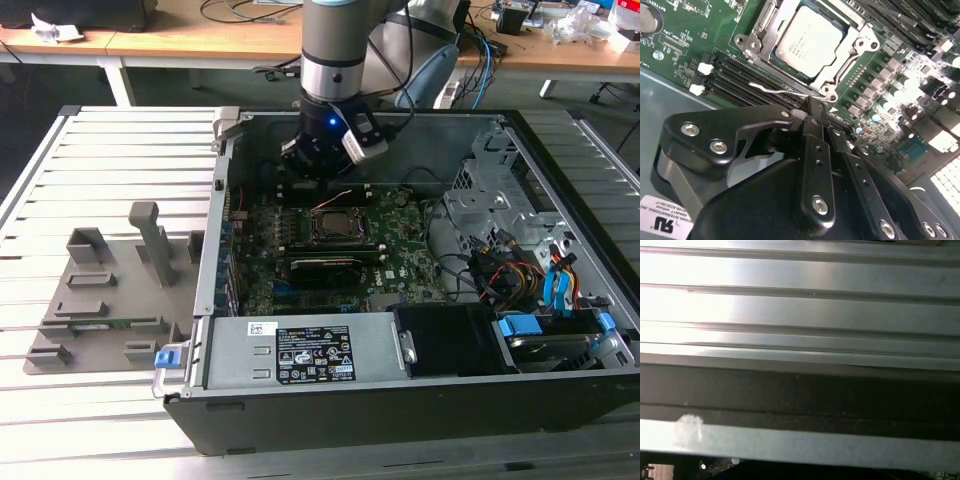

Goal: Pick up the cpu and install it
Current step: 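Install the first cpu locking lever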

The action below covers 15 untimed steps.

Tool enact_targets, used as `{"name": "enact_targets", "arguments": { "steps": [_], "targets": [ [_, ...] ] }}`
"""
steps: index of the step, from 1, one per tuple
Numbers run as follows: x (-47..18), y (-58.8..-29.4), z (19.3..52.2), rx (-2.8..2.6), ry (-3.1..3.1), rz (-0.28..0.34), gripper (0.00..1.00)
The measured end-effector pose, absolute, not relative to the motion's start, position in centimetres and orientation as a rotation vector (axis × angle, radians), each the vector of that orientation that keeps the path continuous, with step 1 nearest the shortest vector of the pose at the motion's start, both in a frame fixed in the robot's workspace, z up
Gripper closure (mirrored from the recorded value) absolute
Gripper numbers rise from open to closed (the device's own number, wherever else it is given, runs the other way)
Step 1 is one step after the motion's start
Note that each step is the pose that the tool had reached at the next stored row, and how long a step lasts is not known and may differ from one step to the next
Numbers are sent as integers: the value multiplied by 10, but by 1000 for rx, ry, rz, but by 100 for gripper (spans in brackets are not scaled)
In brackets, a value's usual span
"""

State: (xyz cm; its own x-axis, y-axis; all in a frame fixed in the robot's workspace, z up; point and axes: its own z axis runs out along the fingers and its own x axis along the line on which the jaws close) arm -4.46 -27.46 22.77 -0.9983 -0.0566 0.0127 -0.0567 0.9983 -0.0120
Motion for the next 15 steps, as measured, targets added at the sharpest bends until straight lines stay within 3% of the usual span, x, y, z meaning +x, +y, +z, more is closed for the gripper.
{"name": "enact_targets", "arguments": {
  "steps": [15],
  "targets": [
    [-28,-272,215,109,-3127,20,89]
  ]
}}
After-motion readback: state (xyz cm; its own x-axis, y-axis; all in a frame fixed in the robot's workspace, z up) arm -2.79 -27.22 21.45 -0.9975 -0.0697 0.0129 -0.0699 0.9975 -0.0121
